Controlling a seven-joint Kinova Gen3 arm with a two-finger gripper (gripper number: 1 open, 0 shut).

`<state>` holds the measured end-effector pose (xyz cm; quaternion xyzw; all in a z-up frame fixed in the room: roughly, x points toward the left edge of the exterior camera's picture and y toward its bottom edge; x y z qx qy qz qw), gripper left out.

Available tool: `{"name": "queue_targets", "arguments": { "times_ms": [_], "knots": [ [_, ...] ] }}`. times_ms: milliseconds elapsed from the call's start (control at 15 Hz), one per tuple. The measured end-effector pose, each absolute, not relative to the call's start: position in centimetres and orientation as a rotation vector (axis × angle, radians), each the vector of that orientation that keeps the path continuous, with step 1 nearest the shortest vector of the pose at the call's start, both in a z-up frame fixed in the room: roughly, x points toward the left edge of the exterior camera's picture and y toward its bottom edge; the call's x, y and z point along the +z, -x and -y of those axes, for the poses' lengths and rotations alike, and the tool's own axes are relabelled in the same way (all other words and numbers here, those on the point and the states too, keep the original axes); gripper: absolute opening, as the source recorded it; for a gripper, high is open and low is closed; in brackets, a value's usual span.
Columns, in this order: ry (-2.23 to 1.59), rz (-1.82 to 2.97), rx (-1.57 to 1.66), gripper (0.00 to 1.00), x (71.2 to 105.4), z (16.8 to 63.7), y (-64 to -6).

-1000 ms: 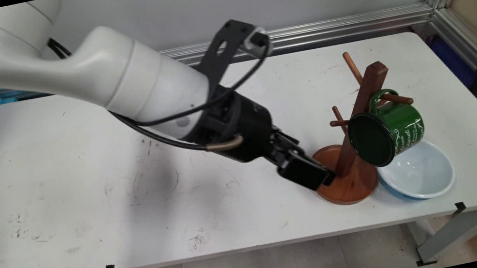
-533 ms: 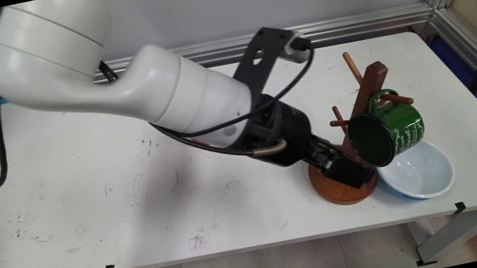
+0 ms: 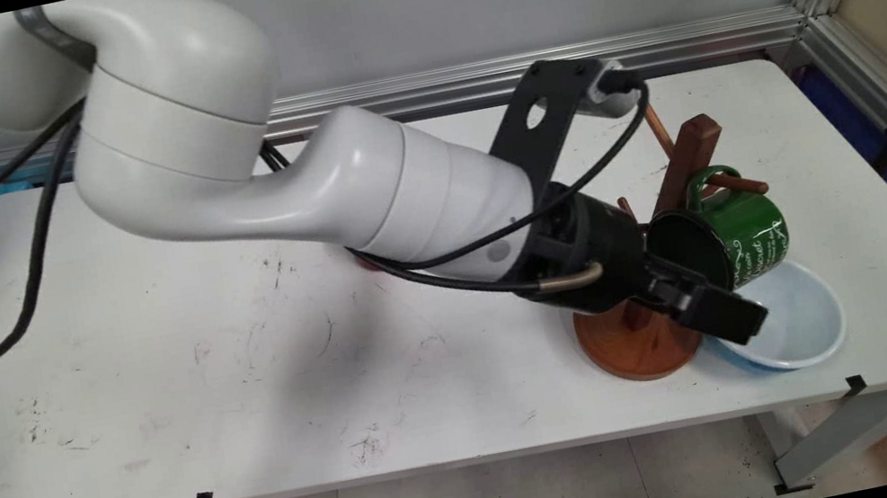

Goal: Pick up the green mug from the rack

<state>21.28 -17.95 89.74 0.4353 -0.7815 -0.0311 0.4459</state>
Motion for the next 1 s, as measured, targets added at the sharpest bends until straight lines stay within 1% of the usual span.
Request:
{"name": "queue_targets", "arguments": {
  "times_ms": [1000],
  "knots": [
    [-1.107, 1.807, -0.114, 1.00, 88.9, 18.7, -18.8]
  ]
}}
